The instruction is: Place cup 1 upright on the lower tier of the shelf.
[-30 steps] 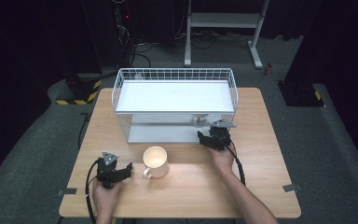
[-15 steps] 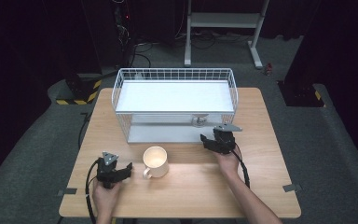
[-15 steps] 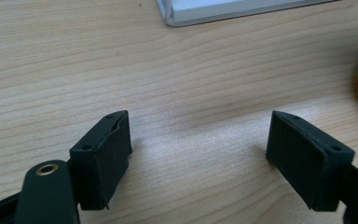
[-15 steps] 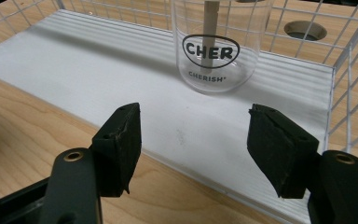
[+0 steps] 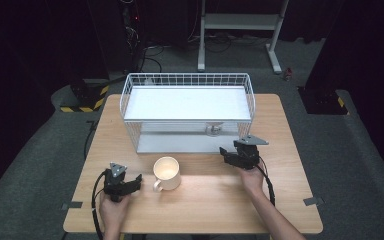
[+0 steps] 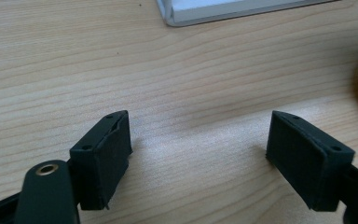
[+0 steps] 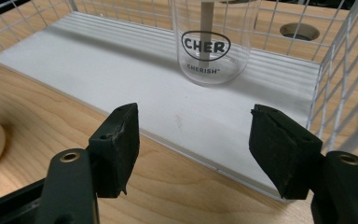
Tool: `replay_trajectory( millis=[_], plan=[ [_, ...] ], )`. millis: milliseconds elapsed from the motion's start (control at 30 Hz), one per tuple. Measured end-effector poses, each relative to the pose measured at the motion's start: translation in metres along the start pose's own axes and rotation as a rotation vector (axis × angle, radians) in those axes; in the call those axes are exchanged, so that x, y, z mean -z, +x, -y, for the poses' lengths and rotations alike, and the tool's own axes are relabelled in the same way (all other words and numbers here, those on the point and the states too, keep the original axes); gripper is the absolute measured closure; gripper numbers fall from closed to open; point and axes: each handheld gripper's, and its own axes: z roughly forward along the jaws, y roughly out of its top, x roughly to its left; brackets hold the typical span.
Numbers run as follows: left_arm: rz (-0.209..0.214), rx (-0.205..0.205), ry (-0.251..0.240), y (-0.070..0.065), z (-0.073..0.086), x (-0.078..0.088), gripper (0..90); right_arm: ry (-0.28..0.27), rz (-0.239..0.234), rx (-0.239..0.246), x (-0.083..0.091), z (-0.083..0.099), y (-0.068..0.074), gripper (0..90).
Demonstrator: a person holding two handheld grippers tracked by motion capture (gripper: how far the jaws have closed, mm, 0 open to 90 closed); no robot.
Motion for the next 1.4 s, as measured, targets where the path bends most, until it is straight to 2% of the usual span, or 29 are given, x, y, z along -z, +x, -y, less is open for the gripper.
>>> replay_trajectory(
  millis=[400, 533, 967, 1400],
  plan=[
    [0.000, 0.000, 0.000, 0.000, 0.000, 0.000, 21.9, -0.018, -0.015, 0.009, 0.015, 0.007, -0.006, 32.6],
    [-0.001, -0.002, 0.001, 0.000, 0.000, 0.000, 21.9, -0.018, -0.013, -0.005, 0.019, 0.009, -0.008, 32.2],
    [-0.001, -0.001, 0.000, 0.000, 0.000, 0.000, 21.9, -0.060, -0.010, 0.004, 0.034, 0.008, -0.014, 32.2],
    [-0.001, 0.002, 0.000, 0.000, 0.000, 0.000, 21.9, -0.079, -0.005, -0.015, 0.046, 0.013, -0.020, 32.4]
  ],
)
